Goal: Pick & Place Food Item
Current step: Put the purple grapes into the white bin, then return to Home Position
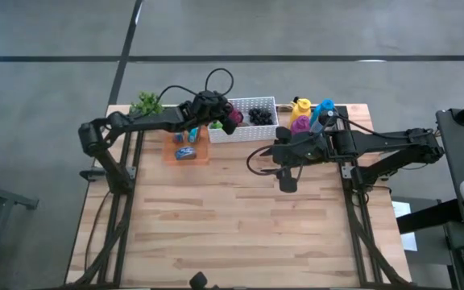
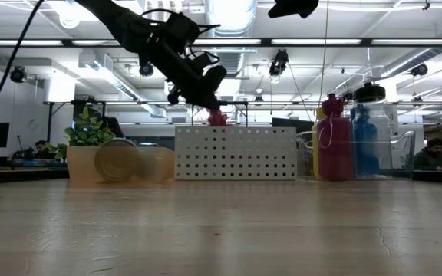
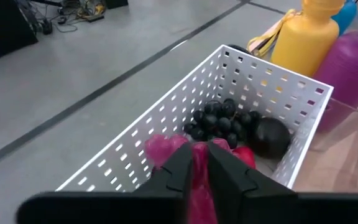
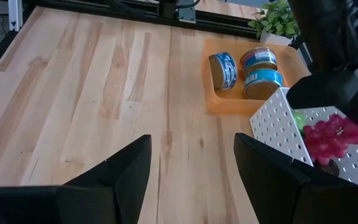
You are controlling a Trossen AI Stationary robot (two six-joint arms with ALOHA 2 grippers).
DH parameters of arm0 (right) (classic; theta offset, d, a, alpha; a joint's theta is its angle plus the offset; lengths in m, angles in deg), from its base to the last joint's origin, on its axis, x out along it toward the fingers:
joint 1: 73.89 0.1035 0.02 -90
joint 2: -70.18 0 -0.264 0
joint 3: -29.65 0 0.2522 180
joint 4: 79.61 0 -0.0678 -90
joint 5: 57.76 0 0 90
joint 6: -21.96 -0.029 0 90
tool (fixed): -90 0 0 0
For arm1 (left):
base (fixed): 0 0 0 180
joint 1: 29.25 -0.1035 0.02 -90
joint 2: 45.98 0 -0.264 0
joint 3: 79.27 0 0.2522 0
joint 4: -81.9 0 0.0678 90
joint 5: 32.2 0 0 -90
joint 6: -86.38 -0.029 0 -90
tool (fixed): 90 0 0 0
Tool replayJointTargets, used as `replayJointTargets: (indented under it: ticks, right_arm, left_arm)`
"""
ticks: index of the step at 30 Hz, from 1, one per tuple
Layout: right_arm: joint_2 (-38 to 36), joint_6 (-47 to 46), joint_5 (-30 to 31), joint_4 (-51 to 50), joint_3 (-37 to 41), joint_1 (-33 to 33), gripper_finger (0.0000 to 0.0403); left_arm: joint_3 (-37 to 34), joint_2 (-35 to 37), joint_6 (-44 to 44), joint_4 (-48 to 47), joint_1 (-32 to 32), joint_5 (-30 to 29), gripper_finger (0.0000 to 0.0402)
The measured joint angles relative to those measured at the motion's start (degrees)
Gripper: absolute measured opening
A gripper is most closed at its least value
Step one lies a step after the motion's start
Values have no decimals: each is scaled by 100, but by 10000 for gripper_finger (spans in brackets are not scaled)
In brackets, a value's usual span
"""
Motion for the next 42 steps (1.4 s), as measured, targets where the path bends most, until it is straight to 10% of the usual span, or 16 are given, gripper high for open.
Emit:
replayJointTargets:
  ticks: [13,25,31,42]
  right_arm:
    - [0,-11,0,-4,0,0,224]
    - [-236,-55,87,-7,0,2,112]
    - [-560,-2,96,1,51,28,18]
    - [-1500,12,-450,1262,1428,192,9]
  left_arm:
    - [0,461,-112,-284,15,0,130]
    - [-113,2431,-269,-2354,900,-1,7]
    - [-898,3539,-284,-2233,1730,-40,3]
    - [-3182,5655,-240,-742,2538,-42,2]
